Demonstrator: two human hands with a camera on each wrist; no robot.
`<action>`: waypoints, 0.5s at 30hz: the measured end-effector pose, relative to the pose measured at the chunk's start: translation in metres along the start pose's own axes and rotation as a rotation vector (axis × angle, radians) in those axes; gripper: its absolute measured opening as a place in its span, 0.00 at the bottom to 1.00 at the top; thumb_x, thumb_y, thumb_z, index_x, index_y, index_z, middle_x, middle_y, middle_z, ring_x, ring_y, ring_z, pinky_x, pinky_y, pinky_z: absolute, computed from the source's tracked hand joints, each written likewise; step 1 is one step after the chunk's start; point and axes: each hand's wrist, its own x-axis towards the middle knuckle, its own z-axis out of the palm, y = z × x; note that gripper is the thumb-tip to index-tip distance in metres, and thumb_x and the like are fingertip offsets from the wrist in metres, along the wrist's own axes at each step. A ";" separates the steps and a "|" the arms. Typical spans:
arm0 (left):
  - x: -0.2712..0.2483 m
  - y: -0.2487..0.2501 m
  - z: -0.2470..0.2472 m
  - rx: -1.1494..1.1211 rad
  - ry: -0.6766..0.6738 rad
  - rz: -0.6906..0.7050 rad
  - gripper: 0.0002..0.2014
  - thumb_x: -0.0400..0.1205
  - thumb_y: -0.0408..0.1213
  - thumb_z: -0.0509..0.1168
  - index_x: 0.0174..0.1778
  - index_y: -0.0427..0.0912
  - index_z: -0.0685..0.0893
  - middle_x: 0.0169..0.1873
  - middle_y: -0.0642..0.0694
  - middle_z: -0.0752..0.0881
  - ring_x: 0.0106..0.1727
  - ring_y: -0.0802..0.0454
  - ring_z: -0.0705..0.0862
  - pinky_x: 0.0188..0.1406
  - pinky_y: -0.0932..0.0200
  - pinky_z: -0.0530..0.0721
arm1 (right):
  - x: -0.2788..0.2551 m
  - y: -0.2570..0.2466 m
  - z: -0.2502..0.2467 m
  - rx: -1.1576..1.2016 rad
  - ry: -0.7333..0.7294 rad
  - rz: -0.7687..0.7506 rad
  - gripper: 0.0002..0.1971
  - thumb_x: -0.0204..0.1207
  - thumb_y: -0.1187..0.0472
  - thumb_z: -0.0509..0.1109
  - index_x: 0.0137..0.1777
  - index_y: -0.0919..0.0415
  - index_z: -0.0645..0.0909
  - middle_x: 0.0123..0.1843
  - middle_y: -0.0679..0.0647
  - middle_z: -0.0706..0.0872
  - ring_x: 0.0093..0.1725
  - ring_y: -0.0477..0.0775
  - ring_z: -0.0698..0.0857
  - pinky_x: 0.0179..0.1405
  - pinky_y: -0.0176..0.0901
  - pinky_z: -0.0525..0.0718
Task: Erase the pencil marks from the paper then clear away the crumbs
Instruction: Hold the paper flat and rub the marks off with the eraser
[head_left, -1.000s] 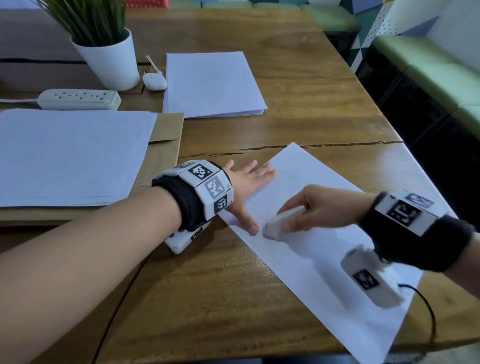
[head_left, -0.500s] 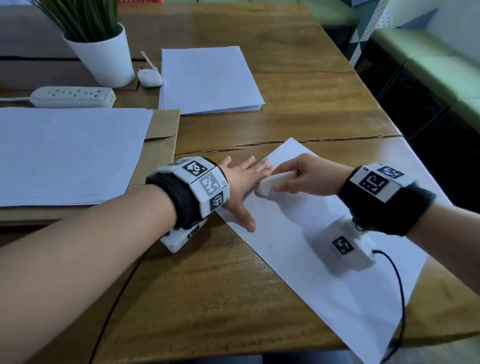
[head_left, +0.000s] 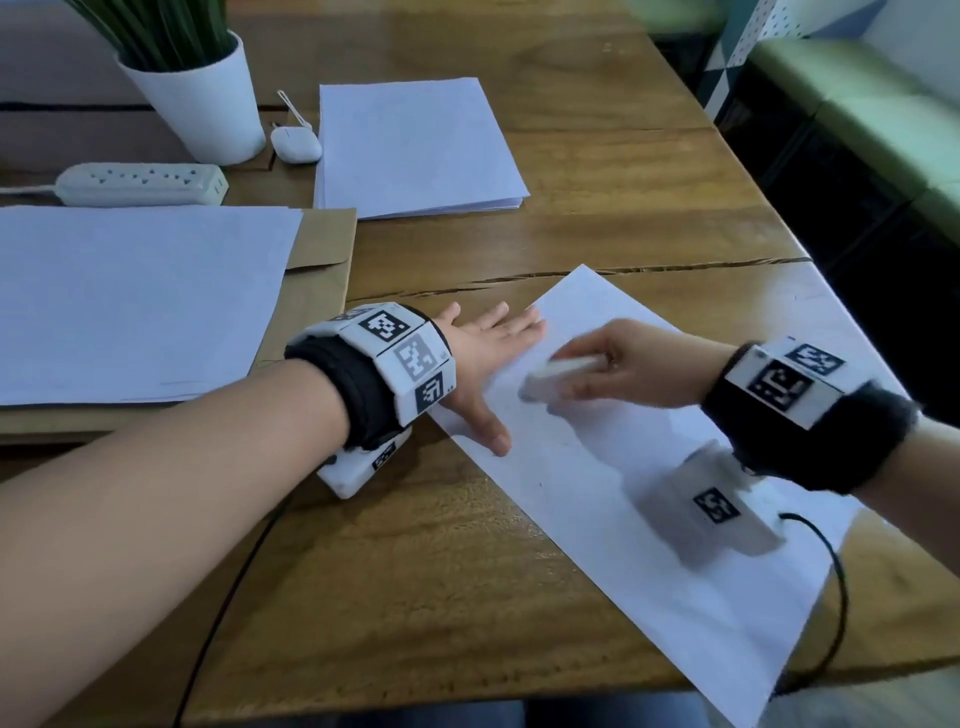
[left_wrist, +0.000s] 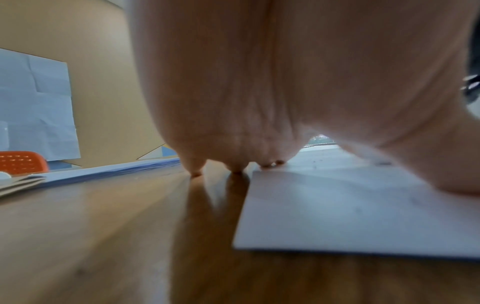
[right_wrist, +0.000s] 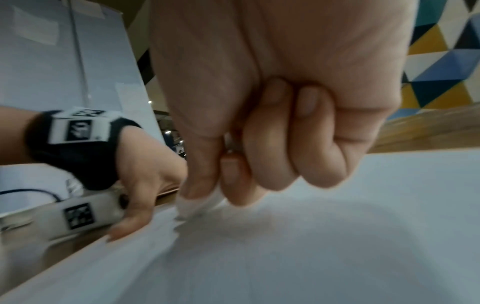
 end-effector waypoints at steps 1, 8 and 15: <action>0.000 0.000 0.000 0.000 -0.004 0.000 0.61 0.70 0.61 0.71 0.79 0.50 0.27 0.80 0.56 0.28 0.81 0.53 0.29 0.78 0.38 0.33 | -0.008 0.000 0.000 -0.032 -0.087 0.007 0.14 0.76 0.51 0.69 0.60 0.48 0.83 0.51 0.50 0.90 0.51 0.50 0.86 0.53 0.38 0.80; 0.002 -0.002 0.001 -0.003 0.005 0.013 0.62 0.69 0.62 0.71 0.79 0.48 0.27 0.80 0.54 0.28 0.81 0.52 0.30 0.77 0.37 0.33 | 0.012 -0.010 -0.009 -0.011 0.043 0.035 0.12 0.75 0.51 0.70 0.58 0.46 0.83 0.35 0.47 0.83 0.31 0.39 0.80 0.31 0.23 0.74; 0.002 -0.003 0.002 0.000 -0.015 0.019 0.62 0.69 0.63 0.70 0.79 0.50 0.27 0.79 0.56 0.28 0.81 0.52 0.29 0.77 0.37 0.32 | -0.014 -0.005 -0.008 -0.110 -0.203 0.049 0.12 0.76 0.51 0.70 0.58 0.46 0.83 0.53 0.52 0.90 0.50 0.49 0.85 0.50 0.32 0.80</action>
